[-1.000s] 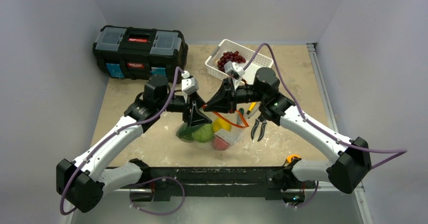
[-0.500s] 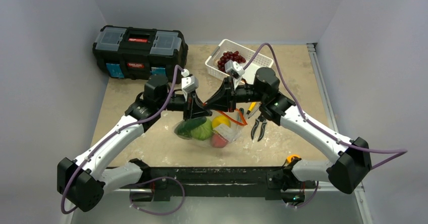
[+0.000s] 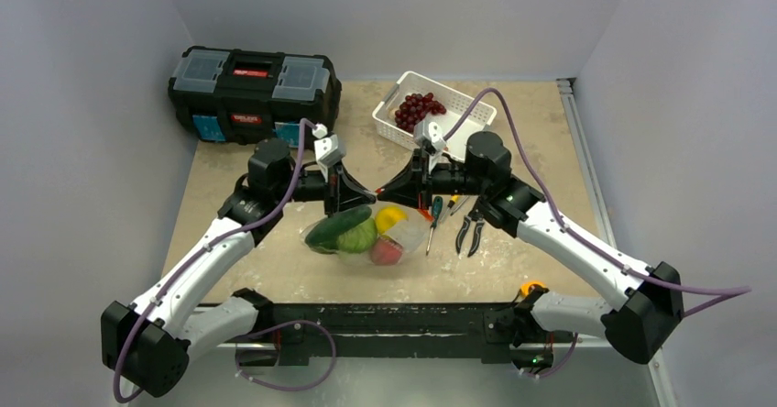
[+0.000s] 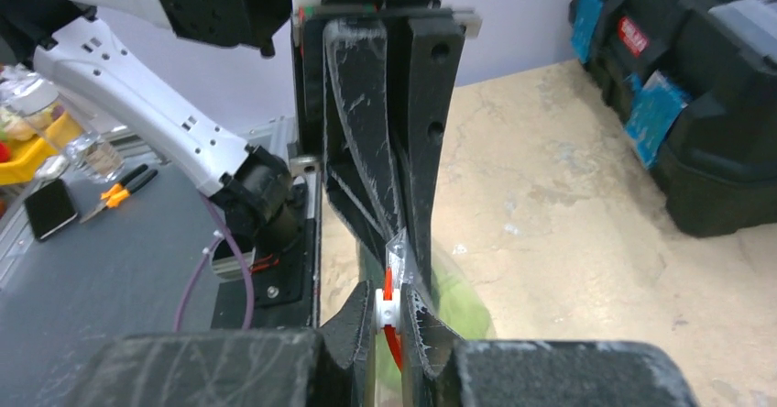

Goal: Place the food in the zip-top bag and seal the zipper

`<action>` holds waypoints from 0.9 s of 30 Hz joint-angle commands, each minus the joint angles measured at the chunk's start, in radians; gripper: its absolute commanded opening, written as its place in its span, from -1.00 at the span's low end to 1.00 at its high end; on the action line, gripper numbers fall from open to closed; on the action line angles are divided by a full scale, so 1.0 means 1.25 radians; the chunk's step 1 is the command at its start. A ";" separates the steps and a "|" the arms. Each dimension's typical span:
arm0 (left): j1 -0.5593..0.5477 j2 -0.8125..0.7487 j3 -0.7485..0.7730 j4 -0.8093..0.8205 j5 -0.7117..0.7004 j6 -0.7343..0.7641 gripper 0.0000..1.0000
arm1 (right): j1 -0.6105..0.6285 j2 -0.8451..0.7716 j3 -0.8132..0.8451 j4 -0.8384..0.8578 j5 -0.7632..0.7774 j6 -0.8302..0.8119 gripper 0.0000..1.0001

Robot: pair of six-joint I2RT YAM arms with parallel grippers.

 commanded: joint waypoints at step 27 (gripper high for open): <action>-0.032 -0.027 0.098 -0.184 0.010 0.149 0.42 | -0.014 0.075 0.053 0.147 -0.205 0.142 -1.00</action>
